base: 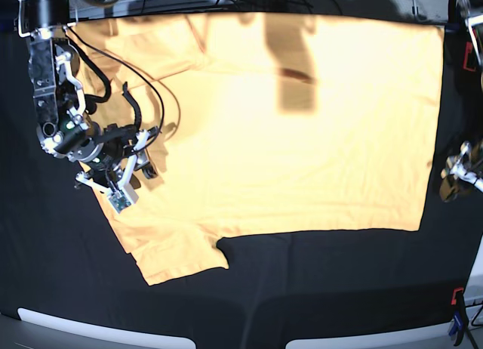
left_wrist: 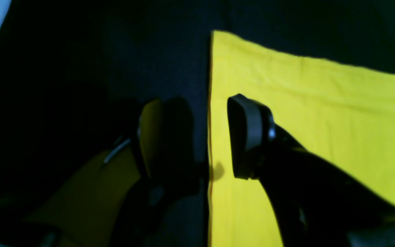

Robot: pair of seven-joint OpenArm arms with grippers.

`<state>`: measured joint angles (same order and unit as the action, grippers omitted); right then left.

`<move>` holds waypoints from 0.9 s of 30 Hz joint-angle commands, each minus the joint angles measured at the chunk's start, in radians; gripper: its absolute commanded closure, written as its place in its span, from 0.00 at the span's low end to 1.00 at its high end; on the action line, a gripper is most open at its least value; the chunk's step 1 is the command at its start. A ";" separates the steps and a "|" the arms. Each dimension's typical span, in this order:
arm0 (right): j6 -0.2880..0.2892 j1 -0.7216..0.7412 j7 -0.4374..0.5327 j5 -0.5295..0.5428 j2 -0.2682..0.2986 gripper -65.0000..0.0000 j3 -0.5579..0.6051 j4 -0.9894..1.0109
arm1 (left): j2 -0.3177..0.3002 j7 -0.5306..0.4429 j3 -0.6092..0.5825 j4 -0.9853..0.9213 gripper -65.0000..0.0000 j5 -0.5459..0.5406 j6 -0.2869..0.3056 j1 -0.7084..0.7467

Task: Layout the t-shirt on the table in an organized manner, then fold the t-shirt properly
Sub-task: 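Release and move both grippers down to the shirt's hem corners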

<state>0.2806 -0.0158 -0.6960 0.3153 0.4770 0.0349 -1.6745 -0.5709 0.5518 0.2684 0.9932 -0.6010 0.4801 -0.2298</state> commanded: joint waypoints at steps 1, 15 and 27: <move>0.001 0.021 0.022 0.010 0.013 0.66 -0.008 -0.013 | -0.019 -0.024 -0.023 -0.037 0.55 -0.014 0.008 -0.063; 0.001 0.024 -0.013 -0.001 0.014 0.66 -0.009 -0.013 | 0.079 -0.248 -0.277 -0.553 0.55 0.216 -0.075 -0.435; 0.001 0.024 -0.034 -0.001 0.013 0.66 -0.009 -0.013 | 0.099 -0.359 -0.277 -0.608 0.55 0.298 -0.219 -0.440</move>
<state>0.2813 -0.0113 -0.7517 0.3073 0.4774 0.0353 -1.6703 -0.4557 0.2073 -0.0113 0.3744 -0.3016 0.2619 -0.6399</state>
